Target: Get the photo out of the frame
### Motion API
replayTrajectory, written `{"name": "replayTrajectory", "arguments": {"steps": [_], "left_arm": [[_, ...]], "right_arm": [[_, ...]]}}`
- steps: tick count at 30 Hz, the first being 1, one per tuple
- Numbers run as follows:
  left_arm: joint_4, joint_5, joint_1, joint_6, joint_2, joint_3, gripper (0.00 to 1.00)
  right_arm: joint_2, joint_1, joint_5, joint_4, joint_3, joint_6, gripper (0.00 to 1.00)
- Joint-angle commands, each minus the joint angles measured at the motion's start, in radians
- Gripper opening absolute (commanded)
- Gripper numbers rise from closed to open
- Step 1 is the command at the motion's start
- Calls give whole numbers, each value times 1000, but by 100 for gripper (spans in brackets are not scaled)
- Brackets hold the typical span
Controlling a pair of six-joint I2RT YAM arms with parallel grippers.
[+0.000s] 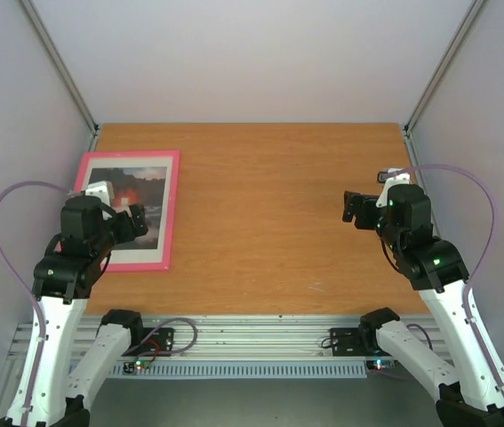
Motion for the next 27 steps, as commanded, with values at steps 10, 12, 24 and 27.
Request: {"name": "replayTrajectory", "arguments": {"steps": [10,12,24,27], "left_arm": [[50,-11,-3,9,29,-8,99],[47,-17,-3,0,53,-6,99],[65,74,-3,-39,377,45,99],[67,74,-3,-18,495,81,99]], "right_arm": [[-23,8,-5,25,-19,23,98],[-25,8,-15,25,-29,19,99],[-57,7,-90,45,-103,19,98],[-66,7,-98,51,-122,21,98]]}}
